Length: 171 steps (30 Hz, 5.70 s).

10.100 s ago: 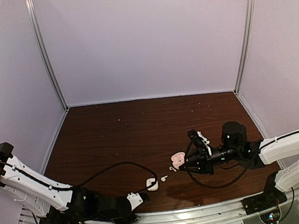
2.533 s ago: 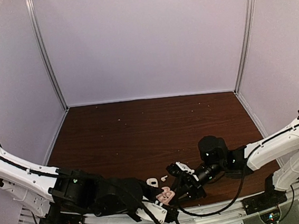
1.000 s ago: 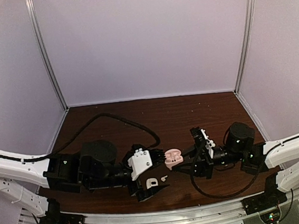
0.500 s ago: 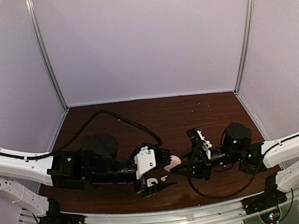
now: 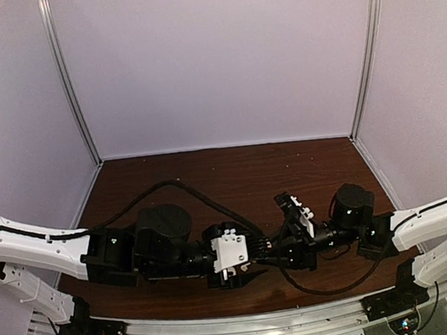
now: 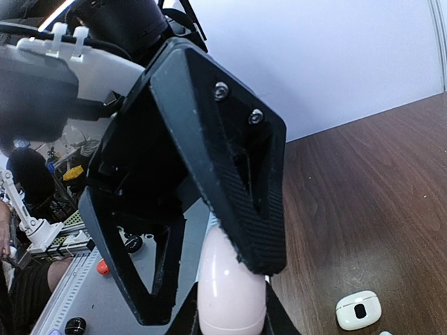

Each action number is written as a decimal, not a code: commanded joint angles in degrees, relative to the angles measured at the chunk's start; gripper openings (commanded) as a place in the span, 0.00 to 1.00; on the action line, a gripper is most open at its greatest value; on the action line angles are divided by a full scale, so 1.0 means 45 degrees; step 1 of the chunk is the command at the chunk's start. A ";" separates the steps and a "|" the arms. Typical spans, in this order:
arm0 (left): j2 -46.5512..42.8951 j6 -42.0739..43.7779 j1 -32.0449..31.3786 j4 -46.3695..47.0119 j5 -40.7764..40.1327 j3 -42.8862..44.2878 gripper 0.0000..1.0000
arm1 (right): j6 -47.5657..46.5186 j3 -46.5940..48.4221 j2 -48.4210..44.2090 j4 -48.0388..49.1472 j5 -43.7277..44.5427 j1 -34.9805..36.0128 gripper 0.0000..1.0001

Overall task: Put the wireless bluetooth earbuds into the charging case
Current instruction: Close the charging case with the earbuds inside, then place the charging case with the earbuds at the center of the board, then adjust the charging case at the center of the board.

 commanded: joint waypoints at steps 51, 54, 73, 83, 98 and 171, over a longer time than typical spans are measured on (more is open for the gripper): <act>-0.2063 -0.9651 0.4216 -0.1084 -0.6690 -0.1281 0.98 | -0.1403 1.4971 1.4003 -0.9884 0.2946 -0.8169 0.06; -0.2040 -0.9605 0.4223 -0.1065 -0.6715 -0.1323 0.98 | -0.1549 1.5824 1.4662 -1.0416 0.2951 -0.8289 0.09; -0.1348 -1.0039 0.4252 -0.2059 -0.5705 -0.1066 0.98 | -0.2103 1.6559 1.4438 -1.1243 0.3659 -0.9202 0.55; -0.2118 -1.0031 0.4227 -0.2094 -0.2911 -0.2928 0.98 | -0.2609 1.3735 1.0381 -1.0797 0.3565 -0.9340 0.91; -0.1105 -1.1863 0.2193 -0.0117 -0.3314 -0.5079 0.94 | -0.3613 0.8368 0.1864 -1.0039 0.7592 -0.8638 1.00; 0.3588 -1.2749 0.2543 0.0562 -0.3974 -0.3918 0.51 | -0.0630 0.5246 0.1527 -0.8872 -0.1004 -0.8781 0.97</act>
